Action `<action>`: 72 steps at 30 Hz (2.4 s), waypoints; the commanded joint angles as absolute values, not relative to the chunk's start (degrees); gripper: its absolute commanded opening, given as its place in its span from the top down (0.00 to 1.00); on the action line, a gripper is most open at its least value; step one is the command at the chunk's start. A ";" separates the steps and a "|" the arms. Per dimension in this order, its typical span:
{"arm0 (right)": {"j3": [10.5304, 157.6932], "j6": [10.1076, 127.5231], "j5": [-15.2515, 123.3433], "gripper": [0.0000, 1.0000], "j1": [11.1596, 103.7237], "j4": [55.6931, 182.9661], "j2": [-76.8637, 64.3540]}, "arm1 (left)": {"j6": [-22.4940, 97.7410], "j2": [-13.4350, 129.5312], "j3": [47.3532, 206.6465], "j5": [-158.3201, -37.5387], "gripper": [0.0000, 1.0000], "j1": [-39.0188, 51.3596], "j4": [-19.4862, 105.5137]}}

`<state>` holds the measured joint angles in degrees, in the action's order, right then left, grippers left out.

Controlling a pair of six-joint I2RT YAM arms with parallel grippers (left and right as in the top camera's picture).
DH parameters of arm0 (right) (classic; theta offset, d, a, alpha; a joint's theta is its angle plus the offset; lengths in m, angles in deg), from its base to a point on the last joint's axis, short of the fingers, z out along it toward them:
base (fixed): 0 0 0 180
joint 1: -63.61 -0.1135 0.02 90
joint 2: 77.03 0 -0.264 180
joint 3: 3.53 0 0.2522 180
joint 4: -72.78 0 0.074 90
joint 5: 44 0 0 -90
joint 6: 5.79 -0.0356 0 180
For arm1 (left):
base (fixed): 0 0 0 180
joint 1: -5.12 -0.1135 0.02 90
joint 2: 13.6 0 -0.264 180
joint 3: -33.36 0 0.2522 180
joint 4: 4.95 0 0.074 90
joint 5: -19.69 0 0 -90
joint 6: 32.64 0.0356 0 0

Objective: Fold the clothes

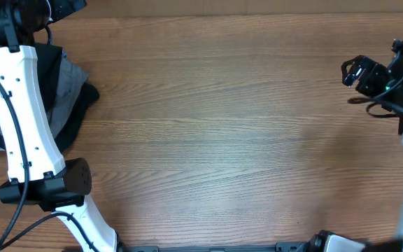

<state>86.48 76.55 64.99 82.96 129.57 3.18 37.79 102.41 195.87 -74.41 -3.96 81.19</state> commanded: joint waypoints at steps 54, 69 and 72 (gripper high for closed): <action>10.68 86.78 54.60 0.00 57.67 90.45 -76.84 | 37.87 102.54 195.74 -74.41 0.00 -3.96 81.03; 10.68 86.78 54.60 0.00 57.67 90.42 -76.84 | 37.87 102.54 195.74 -74.41 0.00 -3.85 81.03; 10.68 86.78 54.60 0.00 57.67 90.42 -76.84 | 37.85 102.54 195.74 -74.41 0.00 -3.85 81.03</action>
<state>11.30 87.20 54.58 57.56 90.64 -76.19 37.79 102.41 195.87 -74.41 -3.96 81.21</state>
